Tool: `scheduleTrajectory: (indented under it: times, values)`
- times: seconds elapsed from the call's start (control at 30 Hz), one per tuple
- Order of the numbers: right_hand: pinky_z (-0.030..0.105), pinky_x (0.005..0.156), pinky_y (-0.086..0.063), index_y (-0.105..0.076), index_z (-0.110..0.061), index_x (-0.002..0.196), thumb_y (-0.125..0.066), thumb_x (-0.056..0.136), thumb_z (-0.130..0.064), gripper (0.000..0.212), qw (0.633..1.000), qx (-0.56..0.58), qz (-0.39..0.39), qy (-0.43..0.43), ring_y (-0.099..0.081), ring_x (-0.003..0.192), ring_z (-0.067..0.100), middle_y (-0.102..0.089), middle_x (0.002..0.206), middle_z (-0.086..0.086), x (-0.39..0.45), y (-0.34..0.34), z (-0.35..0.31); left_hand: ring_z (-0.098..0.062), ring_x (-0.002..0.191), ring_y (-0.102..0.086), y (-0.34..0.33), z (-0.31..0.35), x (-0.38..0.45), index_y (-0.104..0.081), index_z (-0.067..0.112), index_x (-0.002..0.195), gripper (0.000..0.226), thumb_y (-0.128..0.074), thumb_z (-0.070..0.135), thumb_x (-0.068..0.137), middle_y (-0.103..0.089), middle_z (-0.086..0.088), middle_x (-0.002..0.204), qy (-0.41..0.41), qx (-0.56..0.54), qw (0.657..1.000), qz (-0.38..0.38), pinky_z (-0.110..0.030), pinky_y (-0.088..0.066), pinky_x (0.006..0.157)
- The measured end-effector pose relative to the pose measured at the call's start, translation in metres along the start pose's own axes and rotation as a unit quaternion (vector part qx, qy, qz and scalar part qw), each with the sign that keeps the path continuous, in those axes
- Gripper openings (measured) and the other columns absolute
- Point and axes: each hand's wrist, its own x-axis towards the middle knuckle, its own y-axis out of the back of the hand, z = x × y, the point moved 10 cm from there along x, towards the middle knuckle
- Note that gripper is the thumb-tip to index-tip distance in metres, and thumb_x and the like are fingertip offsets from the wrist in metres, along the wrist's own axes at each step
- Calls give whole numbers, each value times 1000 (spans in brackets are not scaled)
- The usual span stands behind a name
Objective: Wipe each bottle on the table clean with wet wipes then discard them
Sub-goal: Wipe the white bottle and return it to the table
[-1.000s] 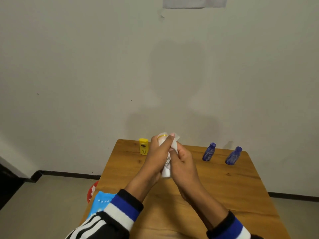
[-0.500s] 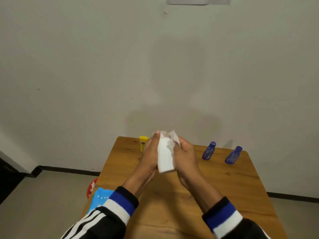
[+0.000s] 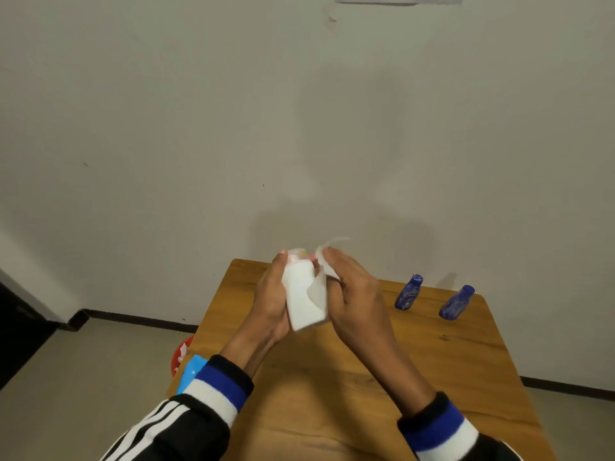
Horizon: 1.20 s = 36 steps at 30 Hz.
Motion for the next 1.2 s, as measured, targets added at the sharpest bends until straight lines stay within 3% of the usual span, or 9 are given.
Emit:
scheduleTrajectory:
  times: [0.17,0.3,0.47,0.6,0.7,0.83,0.9,1.07,1.2]
  values:
    - [30,124,-10,-26,-5,154,-41,102,-4,54,974,-140,-148,95,-16,151,22,-20,162,13,-5,-51,-30,-29,107,-70,-15,-5,-5,-70,5,120,47,-62,40,90,-71,-16,118,5,-55,998,-24,-42,-56,93]
    - [46,112,-38,-49,-1,141,-69,84,3,61,954,-180,-169,173,-40,140,31,-44,150,17,-51,-54,-39,-28,86,-74,-6,9,1,-74,14,91,40,-55,50,94,-75,-11,96,36,-118,992,-26,-48,-55,89]
    - [40,95,-54,-44,-7,145,-46,95,-13,51,959,-135,-180,169,-52,126,31,-46,147,12,-37,-42,-37,-35,108,-68,-13,12,-3,-63,14,115,60,-47,66,92,-70,-15,104,21,-122,990,-69,-57,-44,103]
    - [43,124,-10,-9,-8,157,-34,105,-19,59,967,-172,-154,103,-2,152,22,-5,165,11,5,-44,-26,-29,128,-60,-38,1,-16,-57,13,140,86,-33,78,90,-63,-14,138,21,-78,989,-124,-43,-53,102]
    - [41,124,1,3,-7,157,-30,104,-17,63,957,-205,-165,119,14,151,22,11,164,12,-11,-54,-29,-31,121,-65,-35,7,-14,-63,10,132,90,-39,82,84,-67,-16,131,26,-90,989,-113,-44,-57,93]
    - [46,119,-19,-25,0,153,-50,94,-14,65,932,-253,-182,186,-17,149,30,-20,160,18,-63,-61,-41,-32,98,-73,-8,17,-2,-71,14,107,73,-48,80,83,-73,-12,102,19,-118,991,-54,-59,-53,90]
    - [43,122,-15,-20,-5,155,-54,97,-16,68,936,-229,-200,179,-8,151,26,-13,163,12,-69,-61,-36,-31,93,-73,-6,14,-3,-65,15,111,69,-51,77,84,-72,-12,99,23,-115,992,-51,-64,-46,97]
    - [32,124,-10,-8,-12,158,-37,105,-13,60,959,-139,-223,106,3,152,14,-4,166,5,-22,-53,-28,-37,109,-68,-27,-6,-19,-67,8,118,70,-49,70,91,-67,-21,113,54,-92,986,-128,-48,-55,94]
    - [30,123,0,-5,-10,157,-40,104,-11,64,959,-163,-198,123,8,152,18,1,165,9,-32,-57,-33,-40,125,-55,-26,-3,-19,-61,8,124,66,-58,62,87,-66,-22,116,55,-113,982,-144,-58,-39,109]
